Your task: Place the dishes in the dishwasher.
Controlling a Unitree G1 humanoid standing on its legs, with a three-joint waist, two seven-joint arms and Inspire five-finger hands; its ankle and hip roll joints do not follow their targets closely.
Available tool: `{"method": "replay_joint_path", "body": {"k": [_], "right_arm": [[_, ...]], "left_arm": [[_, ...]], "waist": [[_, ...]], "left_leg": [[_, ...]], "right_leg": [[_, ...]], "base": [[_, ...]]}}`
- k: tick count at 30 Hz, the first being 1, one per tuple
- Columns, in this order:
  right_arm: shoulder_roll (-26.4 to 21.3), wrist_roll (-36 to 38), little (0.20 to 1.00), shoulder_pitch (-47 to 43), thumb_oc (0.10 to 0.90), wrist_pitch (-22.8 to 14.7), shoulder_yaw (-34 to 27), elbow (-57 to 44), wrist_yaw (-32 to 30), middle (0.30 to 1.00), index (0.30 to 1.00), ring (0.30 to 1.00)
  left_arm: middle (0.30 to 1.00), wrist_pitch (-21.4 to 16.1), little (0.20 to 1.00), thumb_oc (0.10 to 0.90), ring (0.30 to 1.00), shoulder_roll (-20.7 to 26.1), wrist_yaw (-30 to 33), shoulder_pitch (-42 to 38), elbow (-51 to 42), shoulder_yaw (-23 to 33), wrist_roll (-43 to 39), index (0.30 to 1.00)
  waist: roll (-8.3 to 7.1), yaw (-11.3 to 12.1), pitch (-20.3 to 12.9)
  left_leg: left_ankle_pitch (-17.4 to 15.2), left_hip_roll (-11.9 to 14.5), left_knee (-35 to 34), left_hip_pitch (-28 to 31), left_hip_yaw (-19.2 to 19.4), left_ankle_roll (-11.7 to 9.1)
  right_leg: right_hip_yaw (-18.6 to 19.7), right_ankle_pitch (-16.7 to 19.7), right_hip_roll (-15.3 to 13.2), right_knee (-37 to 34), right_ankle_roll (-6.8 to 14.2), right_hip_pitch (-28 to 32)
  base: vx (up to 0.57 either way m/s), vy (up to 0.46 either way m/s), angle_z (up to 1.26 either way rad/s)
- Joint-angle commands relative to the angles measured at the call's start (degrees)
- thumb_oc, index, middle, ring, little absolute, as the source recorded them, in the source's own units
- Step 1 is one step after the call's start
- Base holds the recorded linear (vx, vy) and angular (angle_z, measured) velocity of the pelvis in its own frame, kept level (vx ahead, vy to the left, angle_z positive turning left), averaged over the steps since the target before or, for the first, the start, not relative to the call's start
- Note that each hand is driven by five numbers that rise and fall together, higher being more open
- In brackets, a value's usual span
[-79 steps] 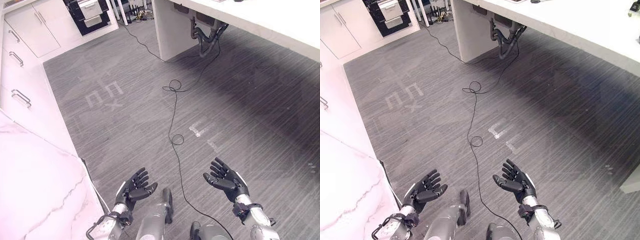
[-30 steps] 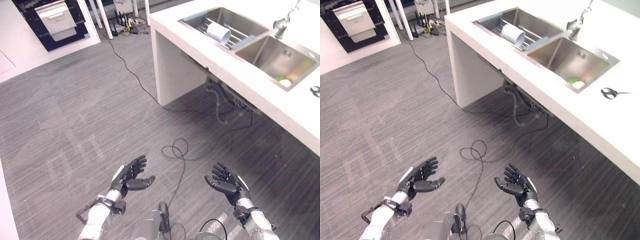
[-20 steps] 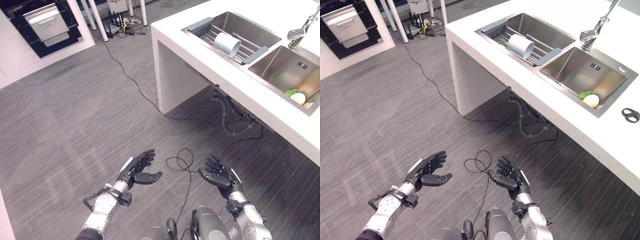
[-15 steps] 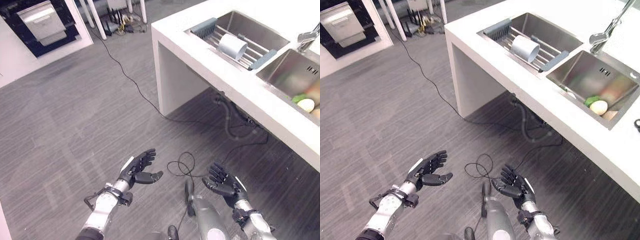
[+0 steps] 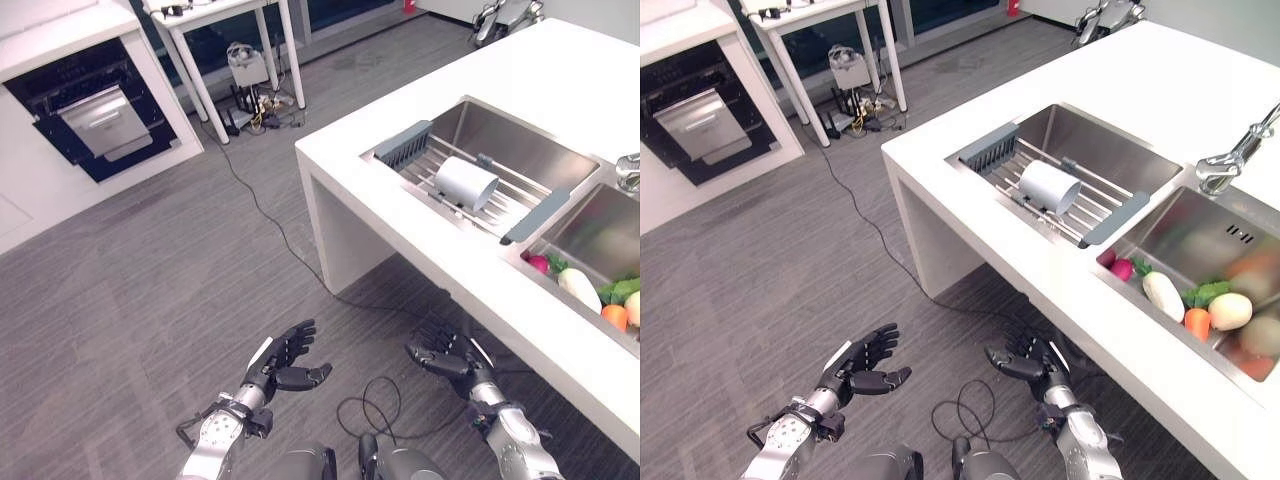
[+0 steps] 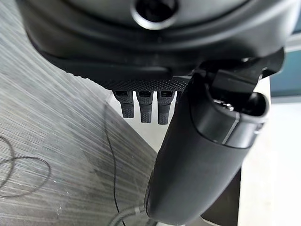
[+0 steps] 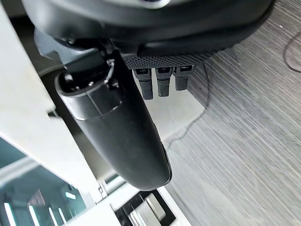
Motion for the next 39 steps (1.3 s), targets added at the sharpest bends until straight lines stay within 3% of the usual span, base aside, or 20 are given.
{"method": "replay_joint_path", "body": {"k": [1,3,4,7,12,18,20,21,22,24,25,28,29,31,37,39], "right_arm": [[-2.3,-1.8,0.900,-1.0,0.800,-3.7,-1.4,-4.3,-0.6,0.900,0.900,0.900],[-2.6,-1.9,0.900,-0.9,0.800,-3.2,-1.1,-3.3,-0.4,0.900,0.900,0.900],[-2.6,-1.8,0.900,-1.0,0.800,-3.1,-1.0,-2.9,-0.4,0.900,0.900,0.900],[-2.6,-1.6,0.900,-0.7,0.800,-2.6,-1.3,-0.5,-0.2,0.900,0.900,0.900],[-0.7,-1.0,0.900,-0.5,0.800,-0.3,-1.7,5.2,-0.4,0.900,0.900,0.900],[0.9,-2.0,0.900,0.3,0.800,0.6,-2.9,10.5,-1.2,0.900,0.900,0.900],[1.3,-2.9,0.900,0.4,0.800,1.6,-3.4,12.1,-2.1,0.900,0.900,0.900],[1.7,-3.3,0.900,0.0,0.800,2.0,-3.8,14.4,-2.0,0.900,0.900,0.900],[1.7,-3.4,0.900,-0.2,0.800,2.0,-3.9,14.8,-1.9,0.900,0.900,0.900],[1.8,-4.9,0.900,-1.7,0.800,2.3,-4.1,17.3,-1.7,0.900,0.900,0.900],[2.0,-5.6,0.900,-2.2,0.800,2.5,-4.3,18.5,-1.9,0.900,0.900,0.900],[1.8,-5.4,0.900,-2.8,0.800,2.9,-4.8,20.7,-2.4,0.900,0.900,0.900],[1.8,-5.3,0.900,-2.7,0.800,2.5,-5.4,23.4,-2.3,0.900,0.900,0.900],[1.9,-5.8,0.900,-2.8,0.800,2.4,-6.2,25.2,-2.1,0.900,0.900,0.900],[1.0,-7.4,0.900,-2.5,0.800,2.5,-8.7,29.4,-1.2,0.900,0.900,0.900],[0.2,-9.1,0.900,-2.5,0.800,2.0,-8.9,30.0,-0.3,0.900,0.900,0.900]], "left_arm": [[0.900,-5.4,0.900,0.800,0.900,1.5,-0.7,-3.1,-6.1,1.7,-3.3,0.900],[0.900,-5.3,0.900,0.800,0.900,1.4,-0.6,-2.8,-6.2,2.1,-3.0,0.900],[0.900,-5.4,0.900,0.800,0.900,1.4,-0.8,-2.8,-6.0,2.2,-3.0,0.900],[0.900,-5.8,0.900,0.800,0.900,1.8,-1.7,-3.8,-4.2,1.8,-1.8,0.900],[0.900,-5.5,0.900,0.800,0.900,2.7,0.1,-6.0,-1.9,0.7,-1.2,0.900],[0.900,-4.9,0.900,0.800,0.900,3.3,2.5,-6.4,-0.4,0.6,-0.1,0.900],[0.900,-4.3,0.900,0.800,0.900,3.5,3.6,-5.7,0.8,0.8,-0.2,0.900],[0.900,-3.9,0.900,0.800,0.900,3.2,5.7,-4.9,2.6,1.4,-0.1,0.900],[0.900,-3.9,0.900,0.800,0.900,3.2,6.1,-4.8,2.8,1.5,0.0,0.900],[0.900,-3.4,0.900,0.800,0.900,3.2,8.0,-3.6,4.4,2.9,1.4,0.900],[0.900,-2.9,0.900,0.800,0.900,3.1,8.3,-3.2,5.7,3.3,1.4,0.900],[0.900,-0.7,0.900,0.800,0.900,2.4,7.7,-3.0,8.9,3.8,0.7,0.900],[0.900,2.9,0.900,0.800,0.900,1.2,7.3,-2.9,12.9,3.9,1.3,0.900],[0.900,5.4,0.900,0.800,0.900,0.0,6.5,-3.0,17.2,4.1,3.2,0.900],[0.900,11.5,0.900,0.800,0.900,-2.7,4.6,-3.4,30.5,5.1,3.1,0.900],[0.900,12.6,0.900,0.800,0.900,-3.3,4.6,-3.4,33.0,5.7,1.5,0.900]], "waist": [[1.36,1.7,0.7],[1.81,2.8,0.9],[1.88,3.0,1.0],[2.16,2.1,0.1],[3.10,1.3,-0.8],[3.78,0.6,-0.6],[3.86,0.6,-0.3],[3.68,1.5,0.2],[3.59,1.8,0.2],[2.81,3.7,0.7],[2.75,3.8,0.9],[2.53,3.7,0.9],[2.42,3.2,0.3],[2.35,2.7,-0.3],[2.52,0.3,-1.8],[1.50,0.2,-1.4]], "left_leg": [[5.5,1.7,-7.0,1.1,-5.0,-2.1],[6.9,1.8,-7.0,-2.7,-8.7,-3.1],[7.2,1.8,-7.0,-3.1,-8.7,-3.0],[5.6,2.4,-7.0,-1.8,-5.9,-2.0],[1.7,1.1,-7.0,2.5,-7.4,0.6],[-0.9,0.7,-7.0,5.1,-5.8,2.8],[-1.7,1.0,-7.0,5.6,-4.4,3.5],[-2.3,1.7,-7.0,5.8,-1.9,3.5],[-2.3,1.8,-7.0,5.8,-1.4,3.4],[-3.0,2.6,-7.0,5.8,2.6,2.7],[-3.6,3.2,-7.0,6.3,3.8,2.5],[-4.2,4.1,-7.0,6.9,5.3,2.2],[-4.1,4.6,-7.0,6.9,5.3,1.9],[-4.0,5.1,-7.0,7.1,5.7,1.4],[-3.3,6.3,-7.0,8.5,5.4,-0.7],[-1.7,5.0,-7.0,10.2,5.1,-1.3]], "right_leg": [[0.9,-5.4,-2.6,4.8,6.4,1.1],[2.9,-6.6,-1.4,4.8,6.4,2.9],[3.5,-7.0,-1.4,4.8,6.5,3.5],[3.9,-7.8,-2.1,4.8,7.3,4.6],[3.6,-6.7,-2.7,4.8,8.2,3.9],[3.0,-4.5,-3.9,4.8,9.2,2.5],[1.3,-2.6,-4.1,5.0,9.7,2.1],[-3.0,-1.8,-5.8,4.8,10.2,0.7],[-4.0,-1.9,-6.4,4.8,10.3,0.3],[-10.3,0.0,-12.2,4.8,12.3,-4.0],[-11.3,1.8,-14.1,4.8,13.0,-5.7],[-10.5,1.5,-14.7,4.8,13.9,-6.1],[-9.4,1.0,-14.4,4.8,14.1,-6.3],[-9.1,0.2,-14.3,4.8,13.9,-6.2],[-6.5,-2.2,-12.8,4.8,11.9,-5.7],[-4.6,-2.4,-13.3,4.8,10.9,-5.5]], "base": [[0.30,0.227,-0.55],[0.29,0.222,-0.81],[0.24,0.237,-0.85],[0.25,0.287,-0.78],[0.18,0.231,-0.46],[0.08,0.158,-0.38],[0.07,0.091,-0.79],[0.00,-0.005,-0.84],[-0.03,-0.051,-1.37],[-0.07,-0.149,-1.38],[-0.03,-0.193,-1.04],[0.07,-0.217,-1.07],[0.13,-0.259,0.11],[0.13,-0.236,0.12],[0.11,-0.161,-0.08],[0.11,-0.090,0.02]]}}
